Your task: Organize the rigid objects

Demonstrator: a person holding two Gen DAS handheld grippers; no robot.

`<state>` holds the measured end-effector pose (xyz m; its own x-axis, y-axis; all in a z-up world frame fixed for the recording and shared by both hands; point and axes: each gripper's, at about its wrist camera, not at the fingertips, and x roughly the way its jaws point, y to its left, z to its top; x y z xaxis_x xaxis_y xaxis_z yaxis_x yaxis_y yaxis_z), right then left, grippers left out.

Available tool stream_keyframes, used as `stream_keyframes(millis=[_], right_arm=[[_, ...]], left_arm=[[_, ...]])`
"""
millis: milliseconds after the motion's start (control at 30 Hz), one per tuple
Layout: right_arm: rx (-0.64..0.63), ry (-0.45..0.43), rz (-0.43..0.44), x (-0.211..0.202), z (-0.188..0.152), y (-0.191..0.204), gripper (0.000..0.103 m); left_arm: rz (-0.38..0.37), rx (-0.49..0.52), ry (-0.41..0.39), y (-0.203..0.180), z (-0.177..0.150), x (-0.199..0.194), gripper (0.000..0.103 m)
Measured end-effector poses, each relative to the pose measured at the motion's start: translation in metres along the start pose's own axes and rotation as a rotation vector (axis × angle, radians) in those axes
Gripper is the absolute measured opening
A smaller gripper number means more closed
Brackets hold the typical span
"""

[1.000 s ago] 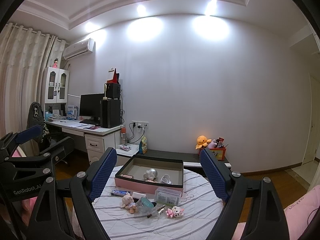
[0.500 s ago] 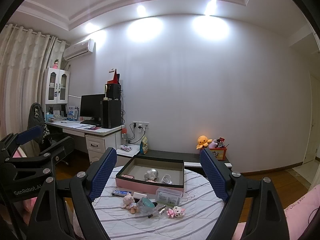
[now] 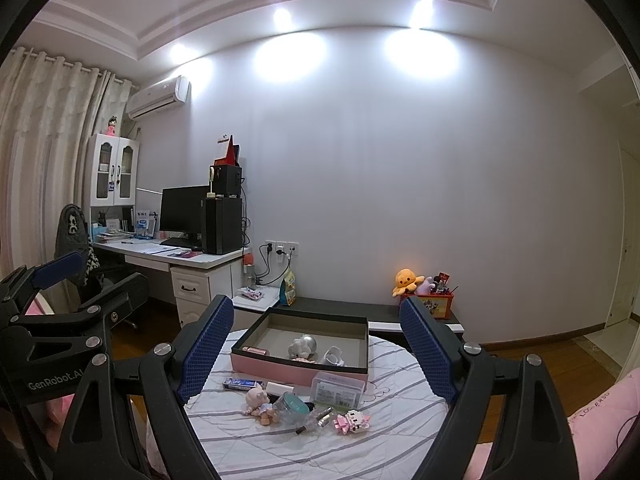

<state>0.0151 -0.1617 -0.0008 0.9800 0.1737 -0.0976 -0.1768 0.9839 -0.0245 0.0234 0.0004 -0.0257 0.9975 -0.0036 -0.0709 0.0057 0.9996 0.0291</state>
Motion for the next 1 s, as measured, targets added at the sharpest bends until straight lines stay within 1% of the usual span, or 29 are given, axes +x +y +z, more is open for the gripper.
stream_keyframes(millis=[400,533,633,700,733,867,933,967,1000], right_arm=[[0.000,0.001,-0.004,0.001,-0.001,0.000,0.087],[0.002,0.017,-0.006,0.007,-0.006,-0.001,0.087],[0.012,0.052,-0.001,0.021,-0.016,-0.003,0.087],[0.020,0.111,0.007,0.040,-0.031,-0.005,0.087],[0.020,0.132,0.010,0.046,-0.037,-0.006,0.087],[0.035,0.265,0.028,0.088,-0.077,-0.013,0.087],[0.047,0.325,0.030,0.107,-0.096,-0.018,0.087],[0.060,0.355,0.028,0.117,-0.108,-0.023,0.087],[0.070,0.375,0.026,0.124,-0.116,-0.028,0.087]], left_arm=[[-0.005,-0.003,0.004,0.000,-0.002,0.002,0.103],[-0.026,-0.005,0.040,0.000,-0.008,0.015,0.103],[-0.042,-0.003,0.106,-0.002,-0.025,0.038,0.103],[-0.051,-0.009,0.166,-0.003,-0.039,0.057,0.103],[-0.061,-0.019,0.202,-0.003,-0.048,0.066,0.103],[-0.148,-0.093,0.387,0.000,-0.093,0.113,0.103],[-0.150,-0.111,0.460,0.000,-0.111,0.131,0.103],[-0.137,-0.115,0.505,0.000,-0.123,0.143,0.103],[-0.129,-0.115,0.528,0.000,-0.130,0.151,0.103]])
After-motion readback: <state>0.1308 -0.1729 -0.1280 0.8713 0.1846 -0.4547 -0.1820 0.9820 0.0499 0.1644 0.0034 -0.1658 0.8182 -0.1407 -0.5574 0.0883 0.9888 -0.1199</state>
